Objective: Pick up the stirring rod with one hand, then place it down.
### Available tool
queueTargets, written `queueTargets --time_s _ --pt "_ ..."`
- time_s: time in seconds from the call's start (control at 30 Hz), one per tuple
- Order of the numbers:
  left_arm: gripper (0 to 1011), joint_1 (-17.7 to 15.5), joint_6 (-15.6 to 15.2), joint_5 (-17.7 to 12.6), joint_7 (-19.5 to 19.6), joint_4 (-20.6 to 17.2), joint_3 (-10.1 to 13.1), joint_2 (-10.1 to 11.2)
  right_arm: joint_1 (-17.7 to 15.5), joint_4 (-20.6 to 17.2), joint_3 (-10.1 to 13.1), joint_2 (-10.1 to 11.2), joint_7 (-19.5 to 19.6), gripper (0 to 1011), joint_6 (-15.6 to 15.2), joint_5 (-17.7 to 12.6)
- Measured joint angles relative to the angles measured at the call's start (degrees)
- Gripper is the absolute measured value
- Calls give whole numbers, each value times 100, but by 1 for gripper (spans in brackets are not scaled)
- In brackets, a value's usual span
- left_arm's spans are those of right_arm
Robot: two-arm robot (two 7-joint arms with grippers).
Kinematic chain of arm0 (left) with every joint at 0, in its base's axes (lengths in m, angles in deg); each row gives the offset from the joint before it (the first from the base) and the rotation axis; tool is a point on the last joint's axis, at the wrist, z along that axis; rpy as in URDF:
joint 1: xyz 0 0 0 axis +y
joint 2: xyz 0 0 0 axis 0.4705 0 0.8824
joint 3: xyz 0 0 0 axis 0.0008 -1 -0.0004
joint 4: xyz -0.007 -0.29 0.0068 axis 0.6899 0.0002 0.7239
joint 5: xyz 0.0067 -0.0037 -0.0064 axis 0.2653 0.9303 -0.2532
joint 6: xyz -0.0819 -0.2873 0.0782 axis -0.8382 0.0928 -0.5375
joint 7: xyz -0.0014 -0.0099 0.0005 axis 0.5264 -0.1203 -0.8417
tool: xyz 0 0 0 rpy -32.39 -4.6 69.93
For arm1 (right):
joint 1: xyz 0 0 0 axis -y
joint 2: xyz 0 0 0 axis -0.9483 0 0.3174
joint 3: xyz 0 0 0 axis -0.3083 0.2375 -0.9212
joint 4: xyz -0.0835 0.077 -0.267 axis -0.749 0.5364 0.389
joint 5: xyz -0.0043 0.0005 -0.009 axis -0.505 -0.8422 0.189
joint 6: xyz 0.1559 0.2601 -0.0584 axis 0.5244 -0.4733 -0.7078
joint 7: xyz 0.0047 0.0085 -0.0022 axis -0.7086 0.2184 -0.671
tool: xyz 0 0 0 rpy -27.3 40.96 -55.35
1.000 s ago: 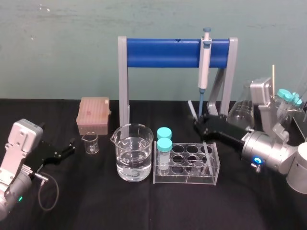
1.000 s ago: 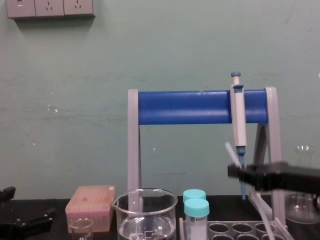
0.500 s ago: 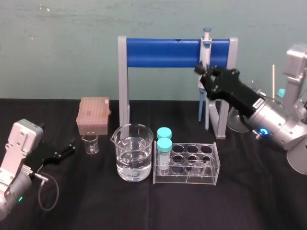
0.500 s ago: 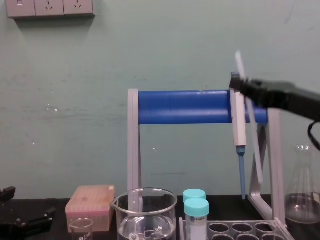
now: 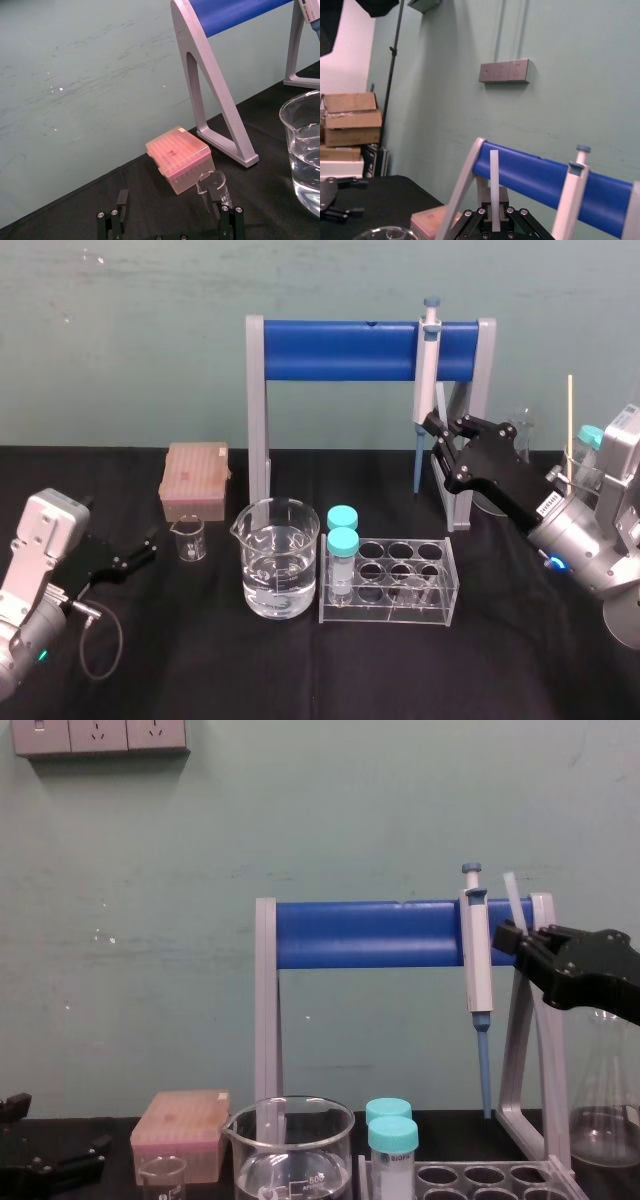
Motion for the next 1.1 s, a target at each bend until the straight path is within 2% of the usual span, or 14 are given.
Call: queueTargets --time_s 1.1 --pt "1000 0 0 0 0 0 0 0 -17 3 19 6 38 72 4 36"
